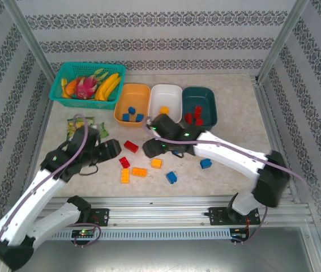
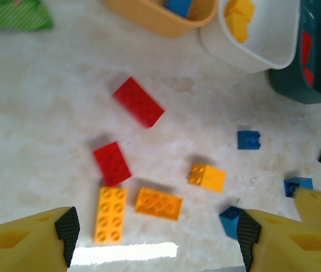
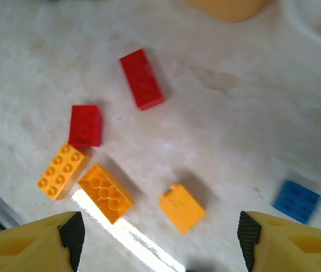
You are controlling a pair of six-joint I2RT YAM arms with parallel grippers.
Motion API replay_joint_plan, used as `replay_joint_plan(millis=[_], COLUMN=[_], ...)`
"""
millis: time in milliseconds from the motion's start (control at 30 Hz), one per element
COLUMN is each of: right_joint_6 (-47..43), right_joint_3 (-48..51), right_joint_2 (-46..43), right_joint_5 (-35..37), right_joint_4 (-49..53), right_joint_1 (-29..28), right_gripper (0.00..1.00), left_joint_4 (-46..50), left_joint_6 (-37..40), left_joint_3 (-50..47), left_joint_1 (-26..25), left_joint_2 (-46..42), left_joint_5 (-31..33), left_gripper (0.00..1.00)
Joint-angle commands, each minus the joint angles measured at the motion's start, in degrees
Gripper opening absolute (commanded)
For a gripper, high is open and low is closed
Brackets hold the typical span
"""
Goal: Sort the legos into containers by color
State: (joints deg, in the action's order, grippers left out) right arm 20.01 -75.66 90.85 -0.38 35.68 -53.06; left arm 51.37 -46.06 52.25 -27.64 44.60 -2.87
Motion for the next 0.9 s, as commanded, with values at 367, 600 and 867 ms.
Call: replay_joint_plan(millis=[367,600,867], right_joint_6=[-9.7,-10.7,-10.9], right_joint_3=[-28.4,-33.9,-38.7], right_joint_2=[33.8,40.5,45.7], right_joint_5=[0.0,0.2,-1.5], right_joint_4=[8.9,9.9,11.0], right_joint_1=[0.0,1.3,1.9], right_gripper=[0.78,0.75,0.63], left_joint_4=[12.5,11.7,10.7], left_joint_6=[-8.5,-9.3,-8.9], left_joint_3=[-5.1,-4.8,-4.1], left_joint_1=[0.4,0.4,0.4], left_joint_2=[-15.7,-15.7,-14.1], left_joint_5=[3.7,3.6,3.0], left_gripper=[0.76,0.75,0.74])
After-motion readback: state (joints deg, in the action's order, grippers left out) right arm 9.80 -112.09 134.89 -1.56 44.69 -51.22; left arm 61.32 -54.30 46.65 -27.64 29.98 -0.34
